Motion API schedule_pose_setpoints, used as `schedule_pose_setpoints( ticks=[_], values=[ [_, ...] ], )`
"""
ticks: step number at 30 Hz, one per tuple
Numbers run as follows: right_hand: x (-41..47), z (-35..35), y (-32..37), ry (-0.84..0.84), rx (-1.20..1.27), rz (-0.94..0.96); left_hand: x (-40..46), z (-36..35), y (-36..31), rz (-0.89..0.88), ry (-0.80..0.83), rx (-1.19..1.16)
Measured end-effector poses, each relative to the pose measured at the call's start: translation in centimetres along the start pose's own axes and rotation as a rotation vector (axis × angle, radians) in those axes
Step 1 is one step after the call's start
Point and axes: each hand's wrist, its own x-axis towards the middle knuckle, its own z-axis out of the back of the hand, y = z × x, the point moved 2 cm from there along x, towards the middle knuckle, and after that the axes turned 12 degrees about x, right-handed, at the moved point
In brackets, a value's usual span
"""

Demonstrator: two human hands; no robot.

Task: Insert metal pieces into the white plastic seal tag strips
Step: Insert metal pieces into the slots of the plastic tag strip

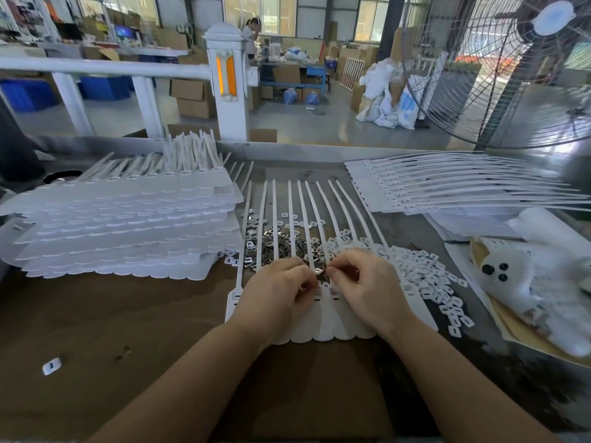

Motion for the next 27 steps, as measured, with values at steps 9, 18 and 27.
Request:
schedule_pose_setpoints(
  ticks=[9,18,27],
  values=[
    [-0.1,-0.2,-0.3,-0.004,-0.077,0.008,-0.3,0.2,0.0,-0.120,0.041,0.074],
    [0.3,-0.4,-0.3,0.061,-0.205,-0.005,-0.4,0.2,0.1,-0.150,0.081,0.131],
    [1.3,-1.3,0.1,0.133,-0.305,-0.058,-0.4,0.1,0.5,-0.132,0.099,0.109]
  ],
)
